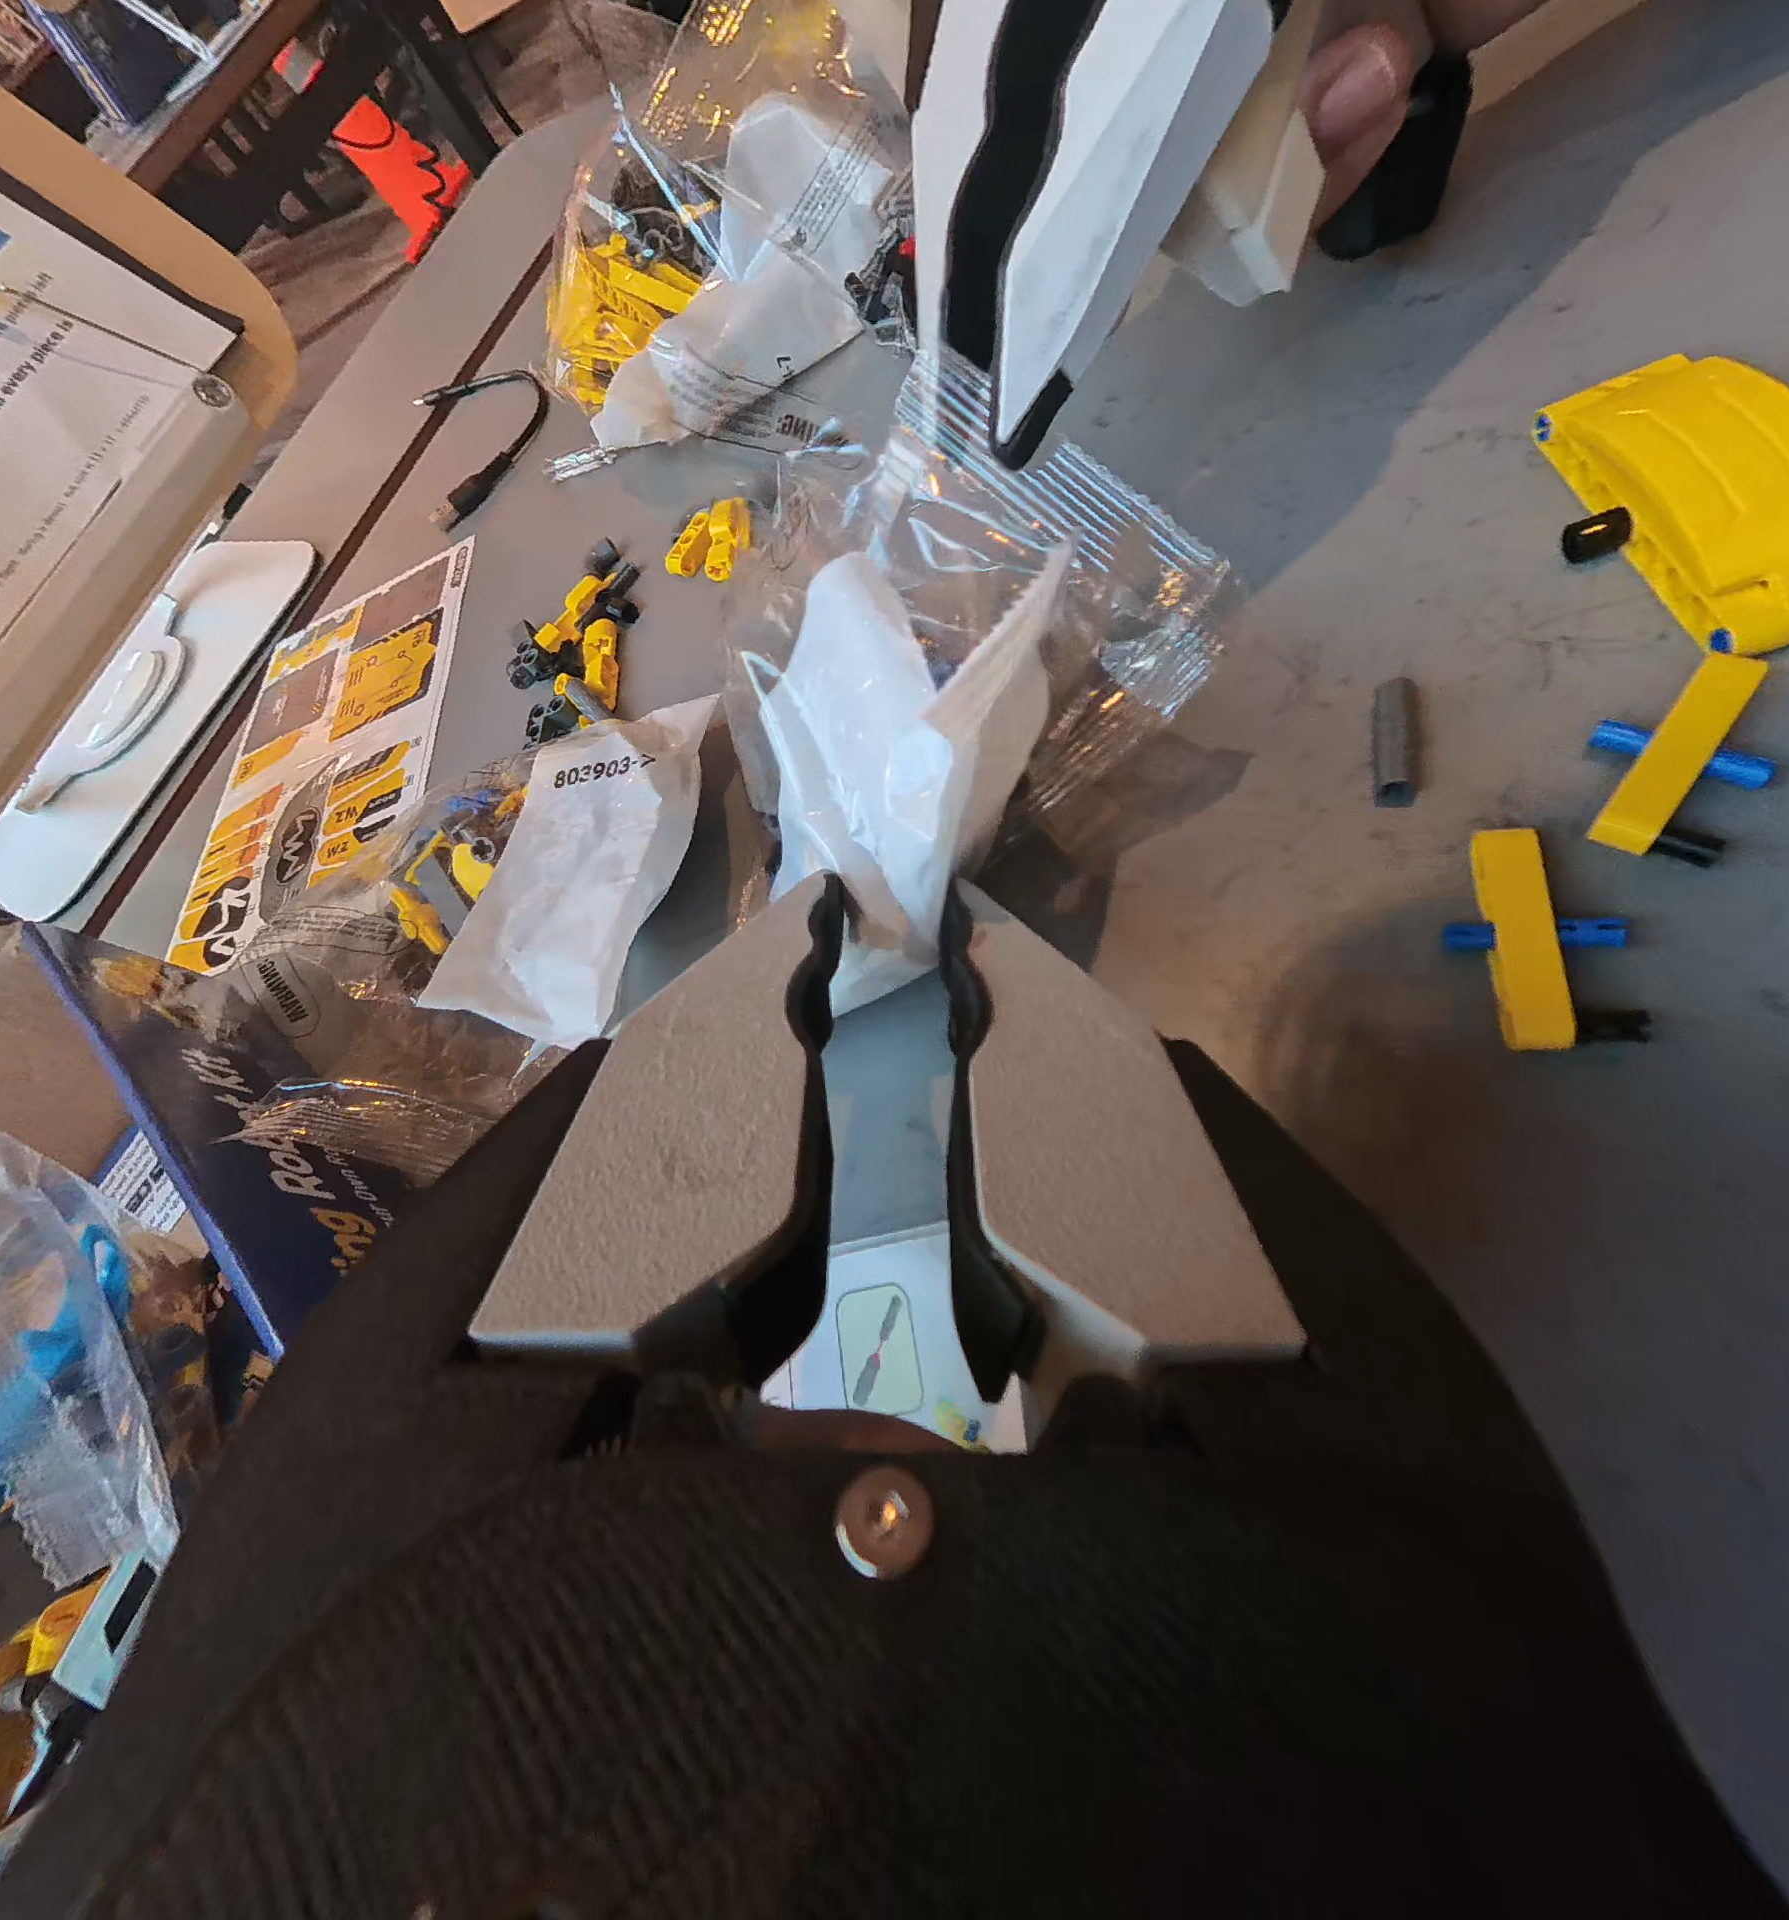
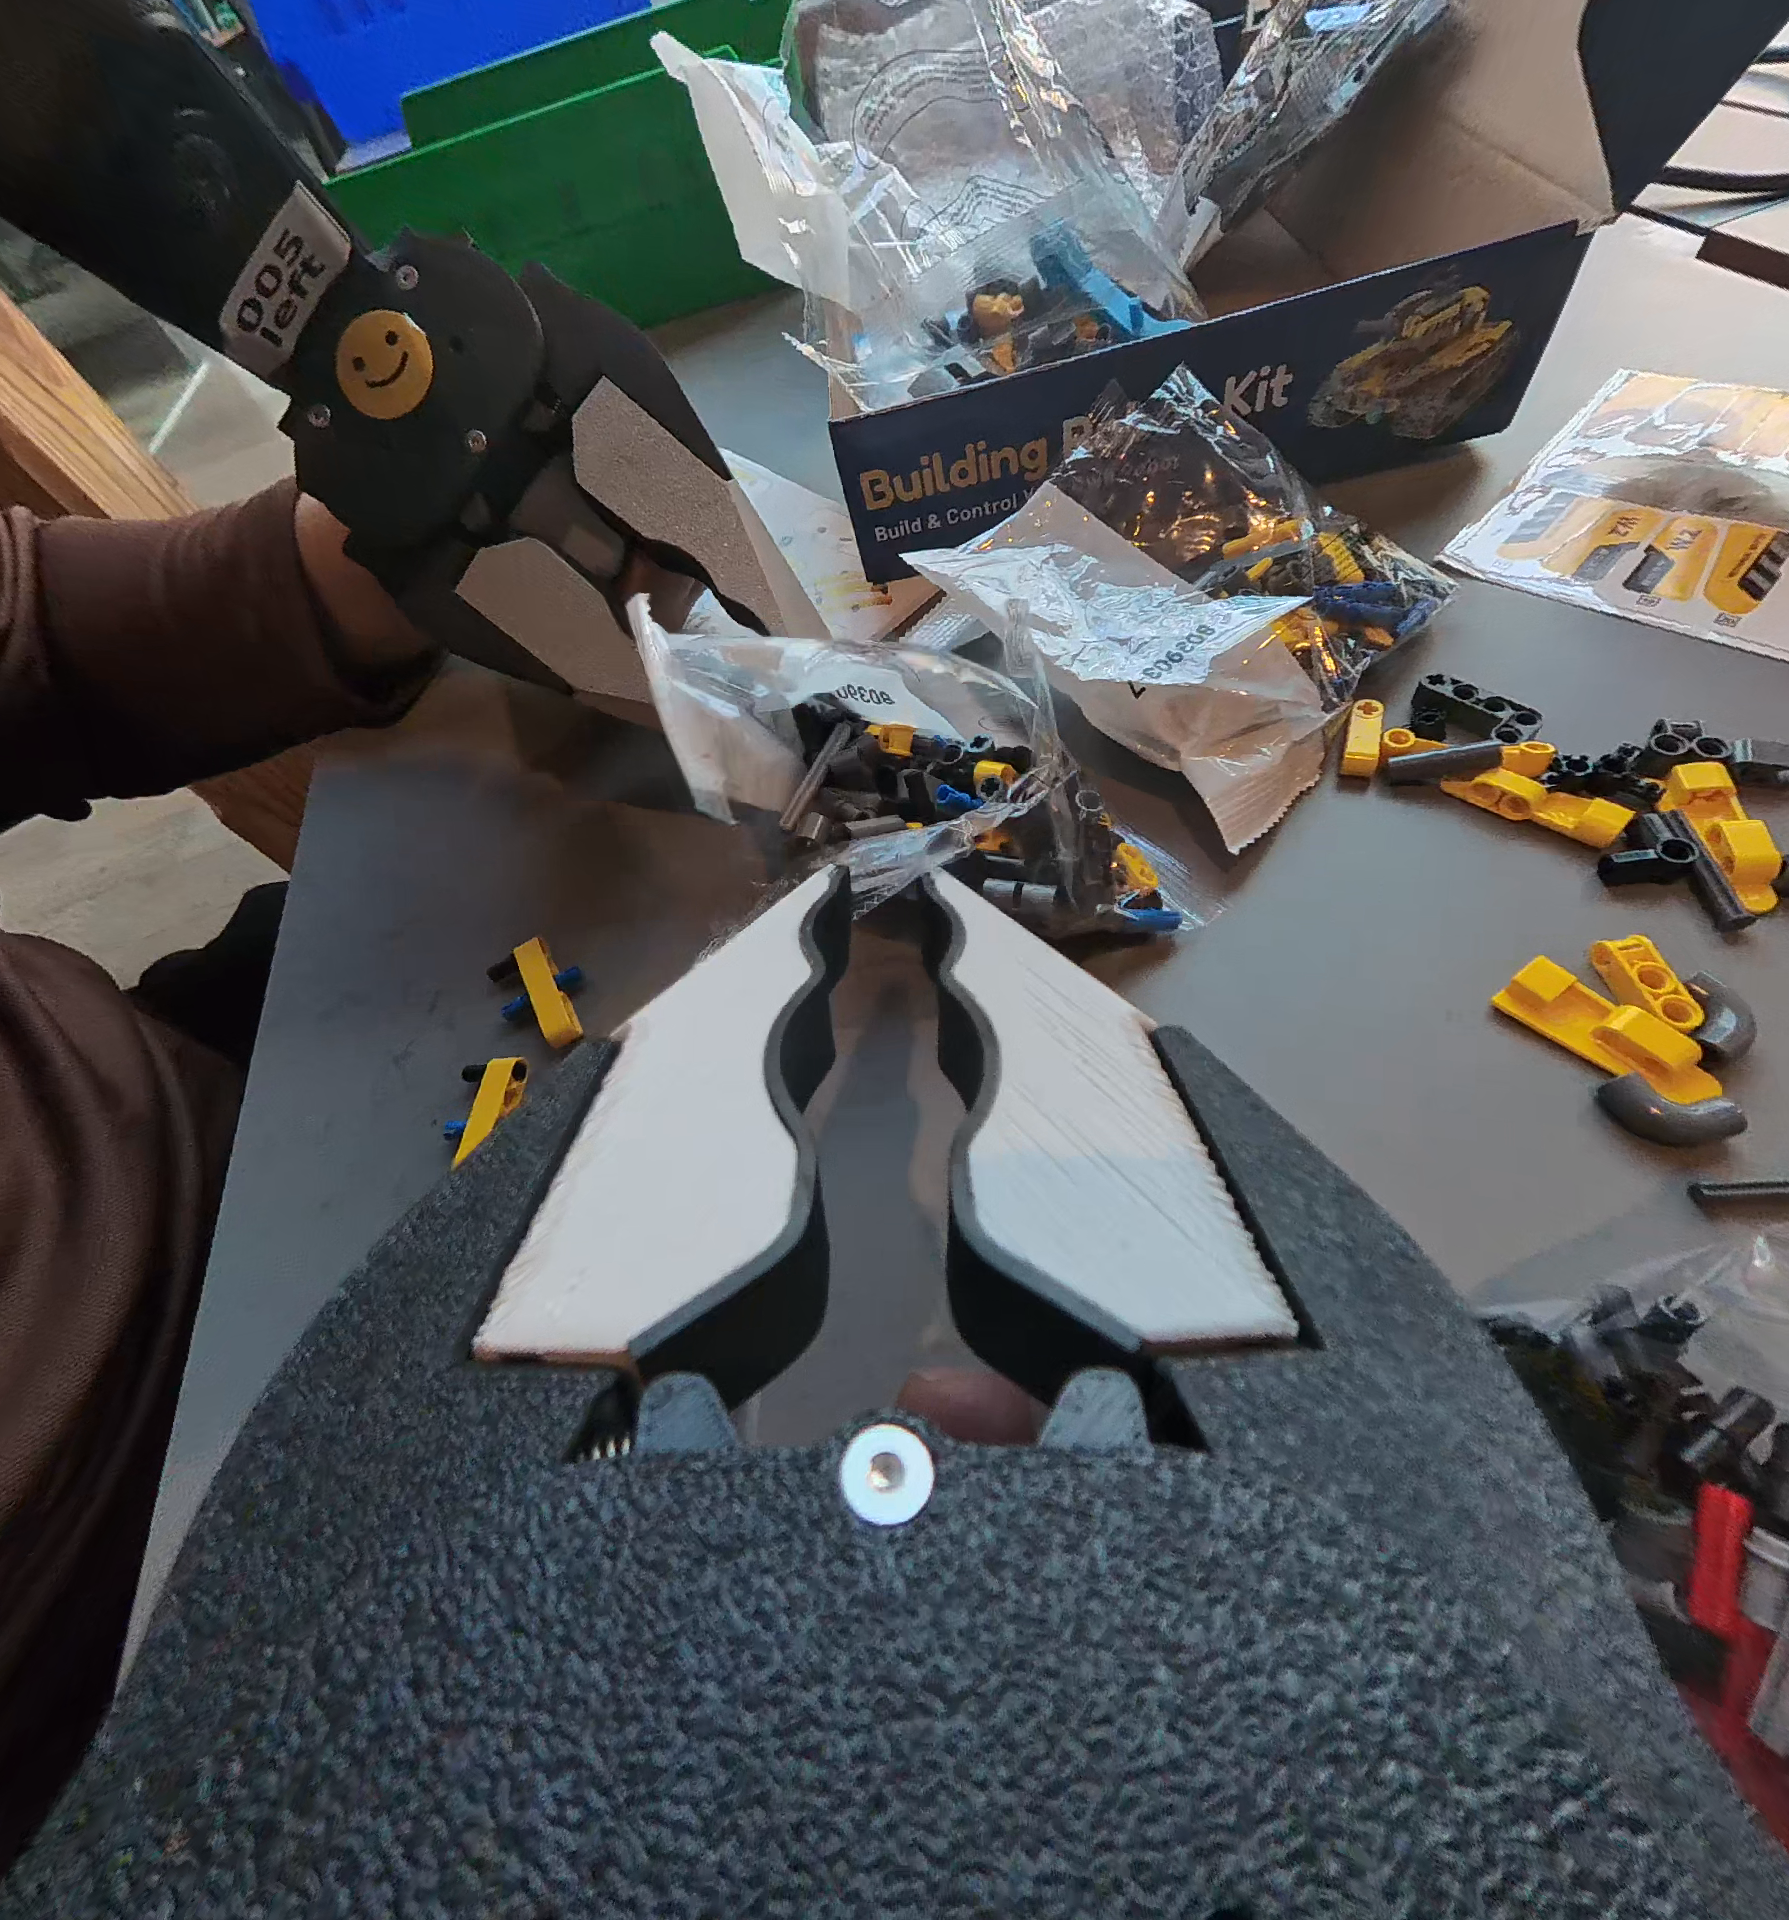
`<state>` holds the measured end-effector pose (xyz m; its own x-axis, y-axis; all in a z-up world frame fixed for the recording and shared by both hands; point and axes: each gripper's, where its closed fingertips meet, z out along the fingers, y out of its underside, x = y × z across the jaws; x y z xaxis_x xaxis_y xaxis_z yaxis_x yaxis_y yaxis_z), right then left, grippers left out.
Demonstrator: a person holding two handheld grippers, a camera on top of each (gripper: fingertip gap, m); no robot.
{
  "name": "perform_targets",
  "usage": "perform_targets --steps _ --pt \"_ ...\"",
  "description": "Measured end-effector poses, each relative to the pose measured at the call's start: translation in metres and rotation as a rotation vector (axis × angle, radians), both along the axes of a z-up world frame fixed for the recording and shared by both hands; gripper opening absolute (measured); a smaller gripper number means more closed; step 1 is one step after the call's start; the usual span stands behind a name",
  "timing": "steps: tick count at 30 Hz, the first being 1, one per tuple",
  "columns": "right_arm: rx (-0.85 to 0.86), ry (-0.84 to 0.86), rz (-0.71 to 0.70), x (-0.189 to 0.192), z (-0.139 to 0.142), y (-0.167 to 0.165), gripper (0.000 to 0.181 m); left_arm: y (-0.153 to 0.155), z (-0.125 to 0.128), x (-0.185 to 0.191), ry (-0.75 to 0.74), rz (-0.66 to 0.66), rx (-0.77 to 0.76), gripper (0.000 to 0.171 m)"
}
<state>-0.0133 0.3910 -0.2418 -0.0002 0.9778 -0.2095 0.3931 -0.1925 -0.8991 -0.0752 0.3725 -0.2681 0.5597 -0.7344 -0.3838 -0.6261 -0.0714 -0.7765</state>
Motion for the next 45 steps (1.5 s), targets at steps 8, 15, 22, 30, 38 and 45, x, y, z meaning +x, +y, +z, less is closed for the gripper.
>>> perform_targets --steps 8,15,22,30,38,45 --pt "0.029 -0.04 -0.043 0.001 -0.01 0.01 0.012 0.011 0.015 -0.013 -0.152 0.11 -0.023 0.056" --pt "0.012 -0.052 -0.006 0.007 -0.008 0.007 0.011 0.032 0.018 -0.039 -0.385 0.316 -0.185 0.09" --pt "-0.007 -0.01 -0.028 0.011 0.001 0.013 0.011 0.026 0.014 -0.025 -0.395 0.263 -0.247 0.089" --pt "0.001 0.019 -0.066 0.014 0.007 0.023 0.011 0.002 0.009 0.004 -0.388 0.083 -0.356 0.028" --pt "-0.002 0.008 -0.072 0.014 0.004 0.023 0.011 0.023 0.014 -0.021 -0.207 0.261 -0.077 0.04" --pt "-0.004 -0.002 -0.061 0.013 0.002 0.02 0.011 0.036 0.004 -0.017 -0.03 0.33 -0.017 0.046"
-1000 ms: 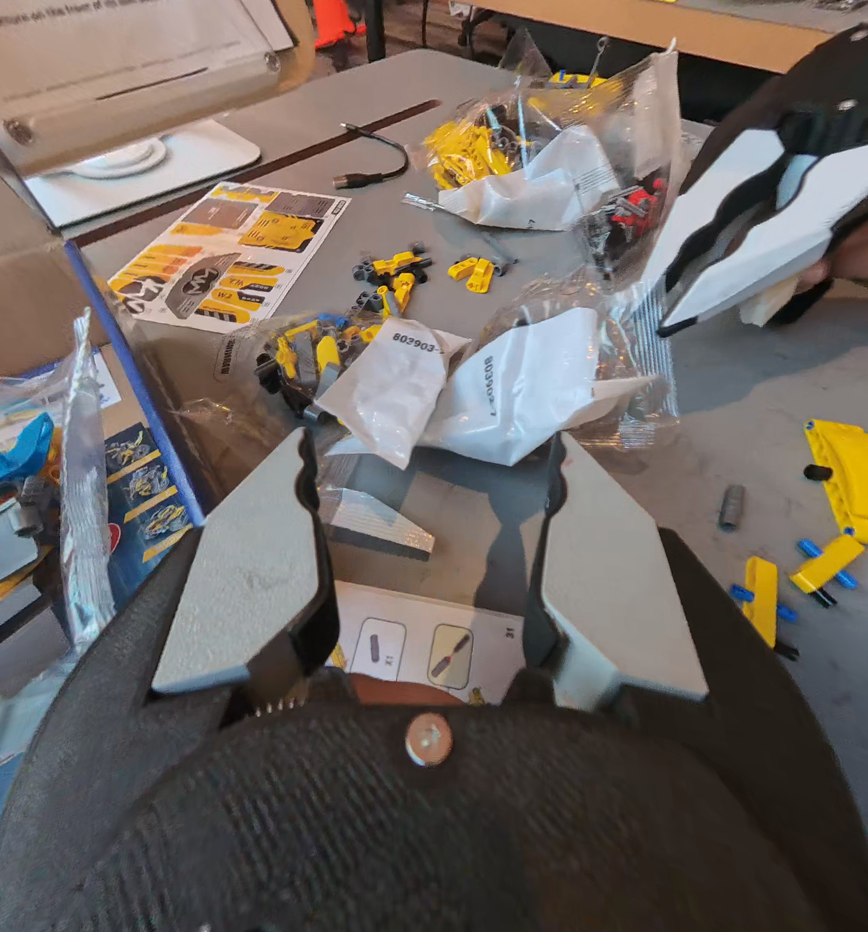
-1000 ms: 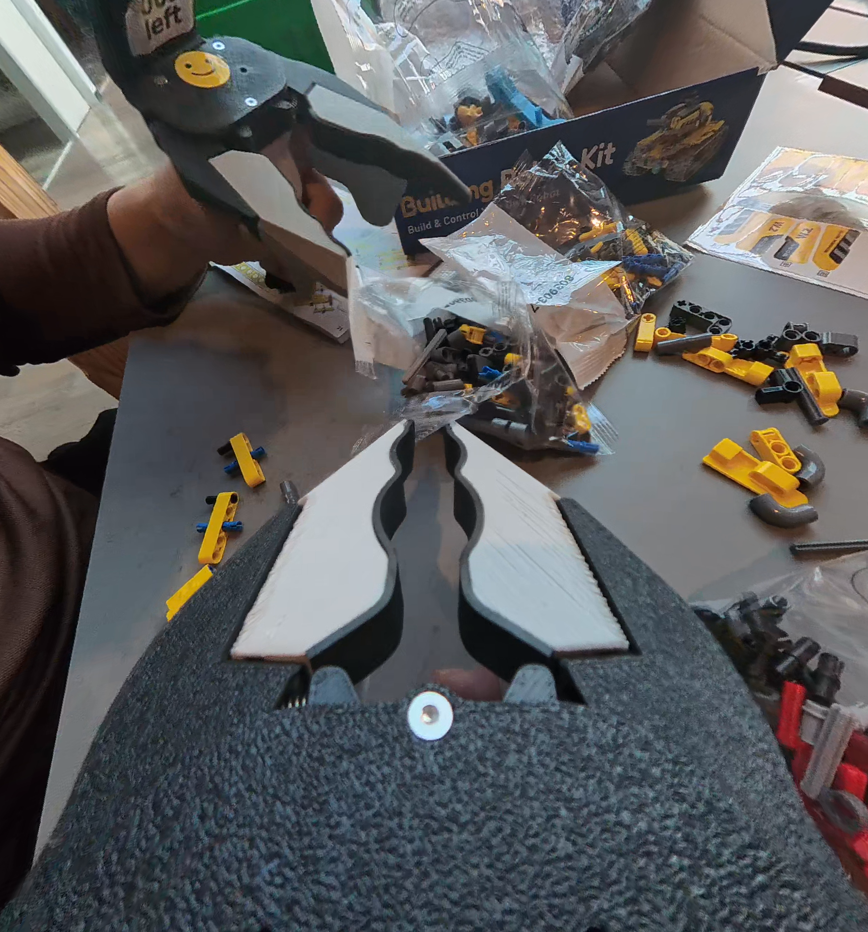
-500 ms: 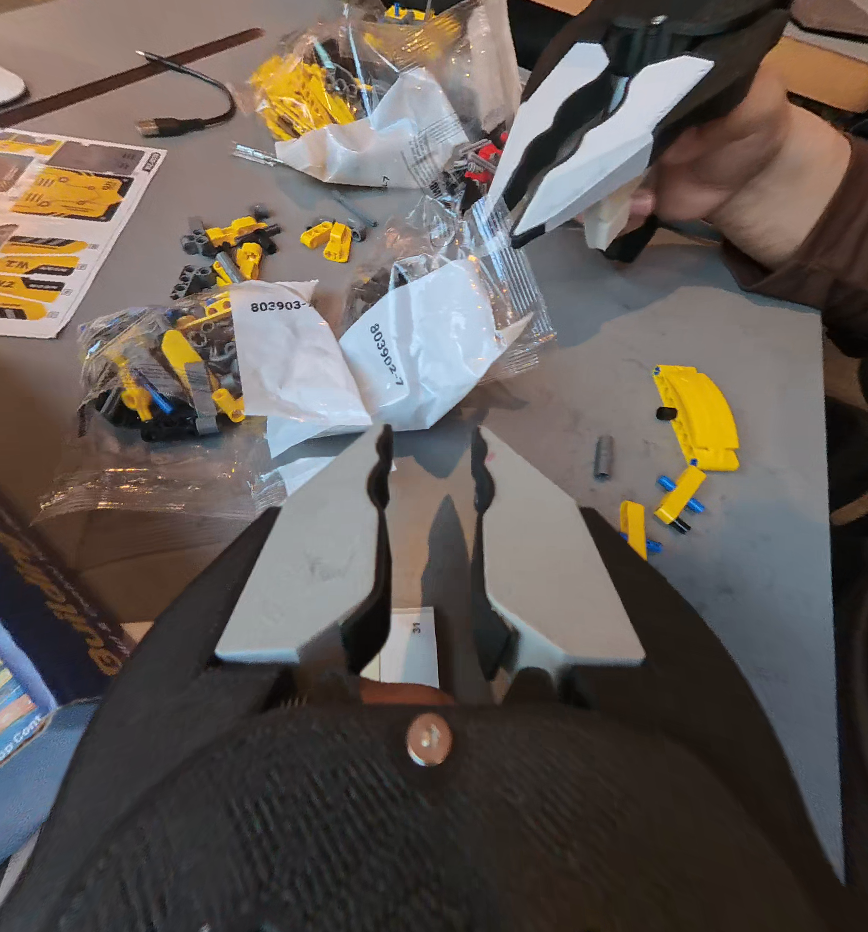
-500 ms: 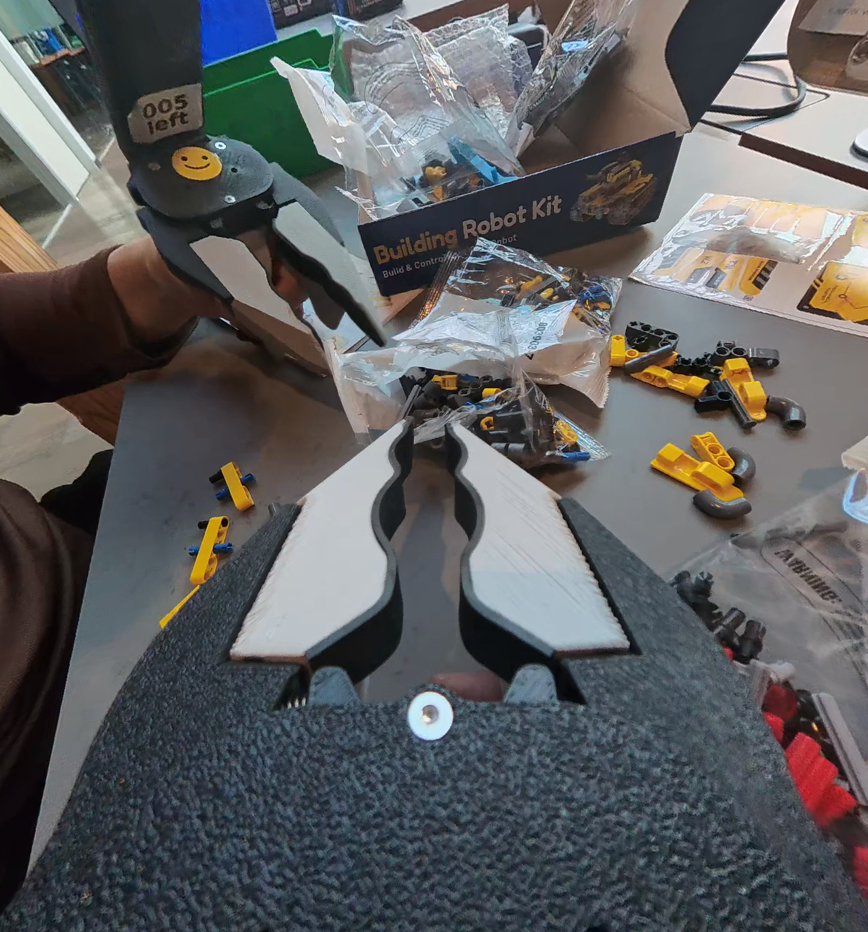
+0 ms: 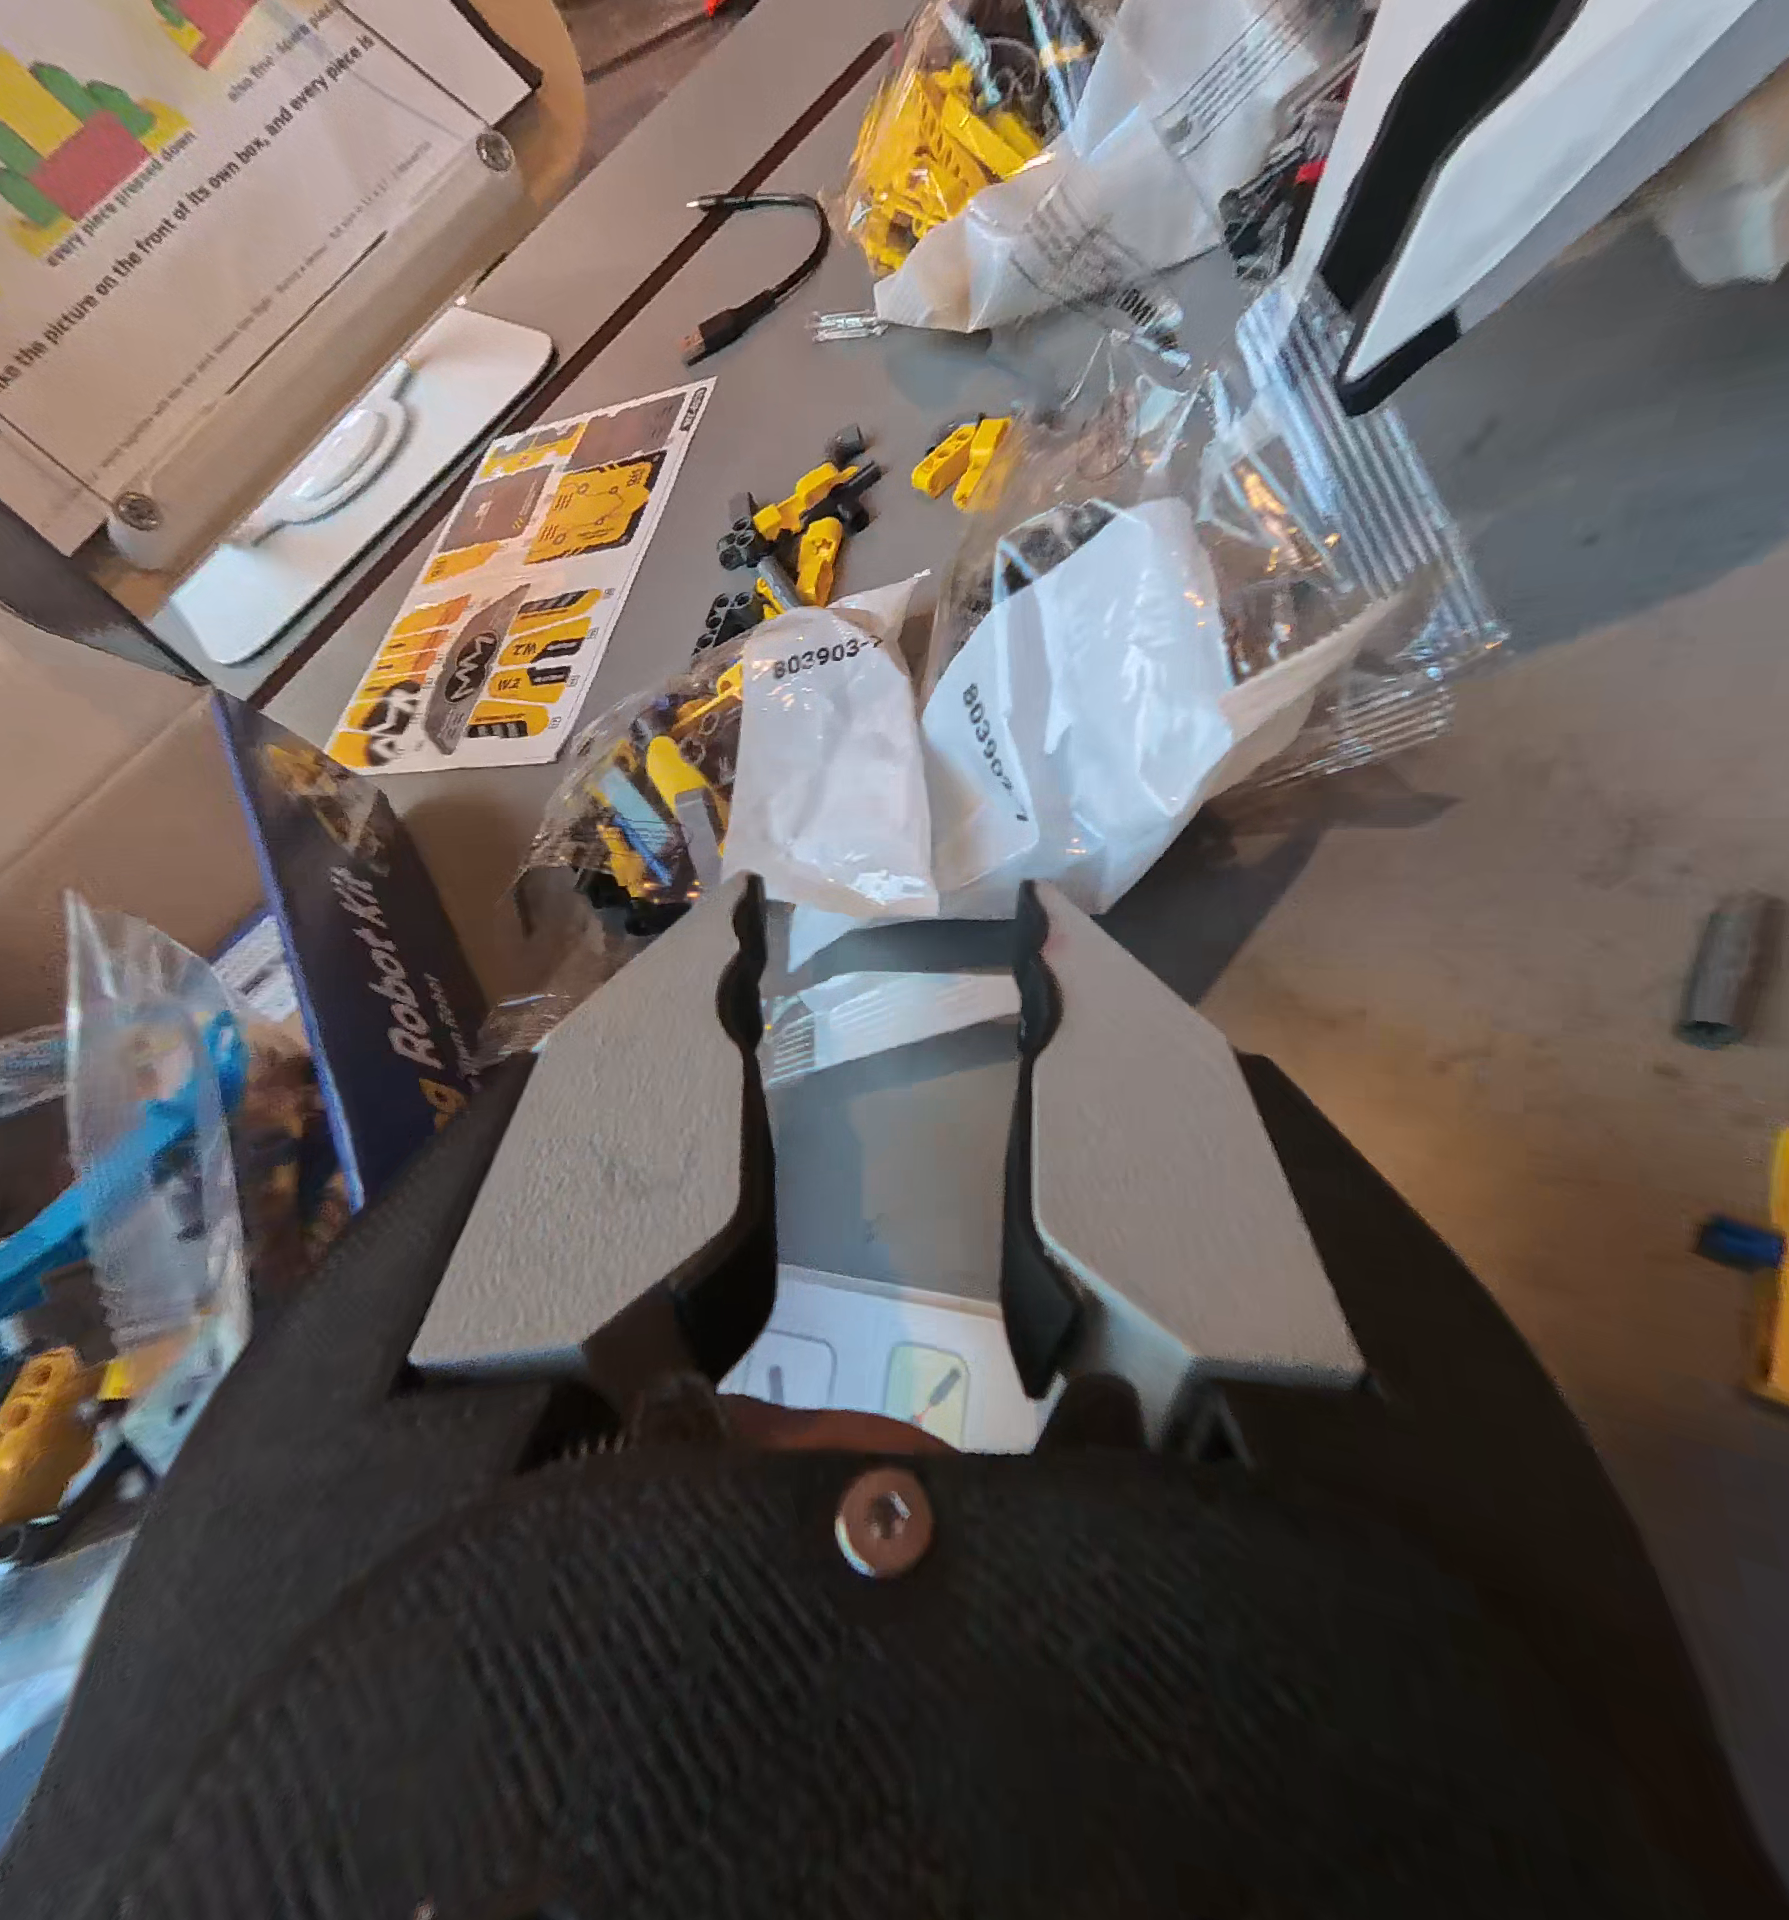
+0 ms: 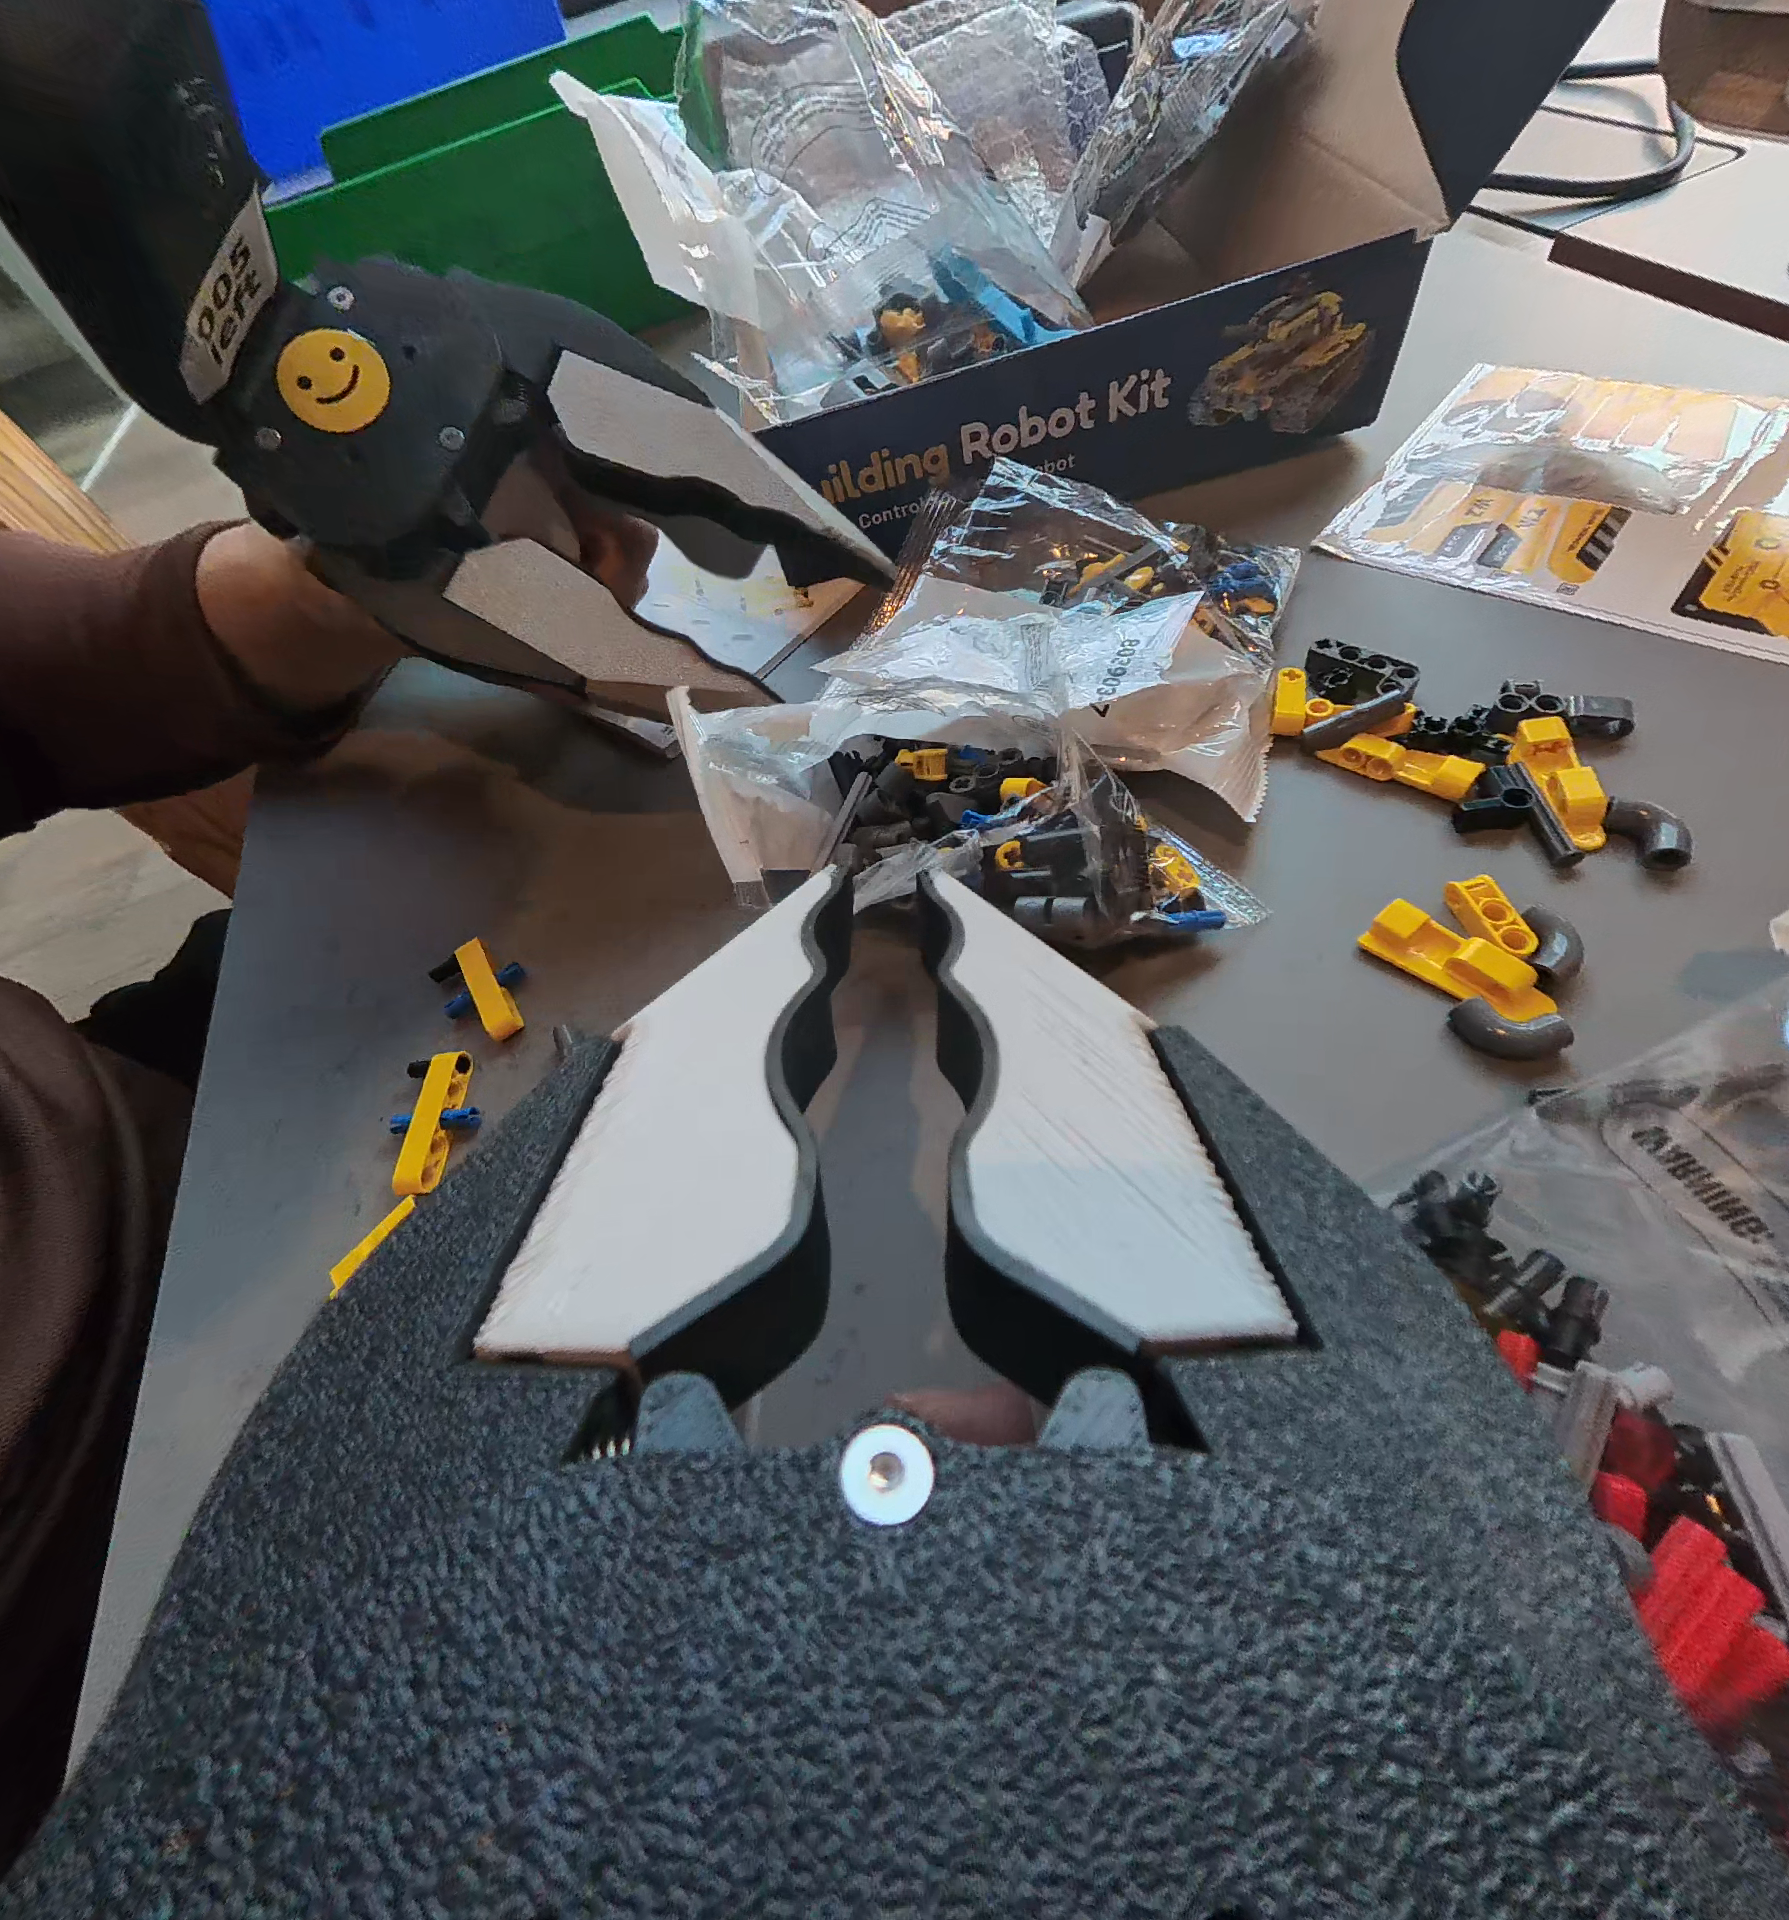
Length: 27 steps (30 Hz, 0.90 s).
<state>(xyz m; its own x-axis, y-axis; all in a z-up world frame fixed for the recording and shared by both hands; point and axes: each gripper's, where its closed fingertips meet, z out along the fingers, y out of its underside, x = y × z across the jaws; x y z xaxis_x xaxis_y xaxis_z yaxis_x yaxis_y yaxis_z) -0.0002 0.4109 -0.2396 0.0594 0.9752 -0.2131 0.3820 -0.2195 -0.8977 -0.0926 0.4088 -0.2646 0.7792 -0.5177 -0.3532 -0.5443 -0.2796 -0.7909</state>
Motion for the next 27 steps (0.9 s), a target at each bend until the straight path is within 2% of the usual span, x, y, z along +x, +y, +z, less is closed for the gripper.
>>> perform_targets --steps 4,6,9,11,12,16,20,22,27 --pt "-0.025 0.013 0.002 -0.002 0.0 -0.001 0.011 0.011 0.006 -0.013 0.37 0.024 0.155 0.037" --pt "-0.043 0.011 0.007 -0.003 -0.003 -0.002 0.011 0.009 0.001 -0.004 0.428 -0.025 0.157 0.033" --pt "-0.043 0.012 0.006 -0.004 -0.003 -0.002 0.011 0.012 -0.006 0.0 0.488 -0.051 0.124 0.019" --pt "-0.05 0.012 0.007 -0.003 -0.003 -0.002 0.011 0.016 -0.004 -0.003 0.543 -0.056 0.11 0.0" --pt "-0.053 0.006 0.009 -0.003 -0.005 -0.002 0.011 0.017 -0.002 -0.003 0.563 -0.063 0.101 0.0" --pt "0.003 -0.023 -0.027 -0.002 -0.009 0.005 0.014 0.021 0.019 -0.006 0.557 -0.106 0.036 0.0" --pt "0.102 -0.077 -0.04 -0.004 -0.016 0.005 0.032 0.03 0.052 -0.011 0.53 -0.146 -0.034 0.0" --pt "0.129 -0.086 -0.045 -0.005 -0.017 0.006 0.036 0.038 0.064 -0.011 0.504 -0.17 -0.074 0.0" --pt "0.16 -0.122 -0.086 0.0 -0.018 0.012 0.043 0.055 0.078 -0.011 0.45 -0.22 -0.146 0.0"
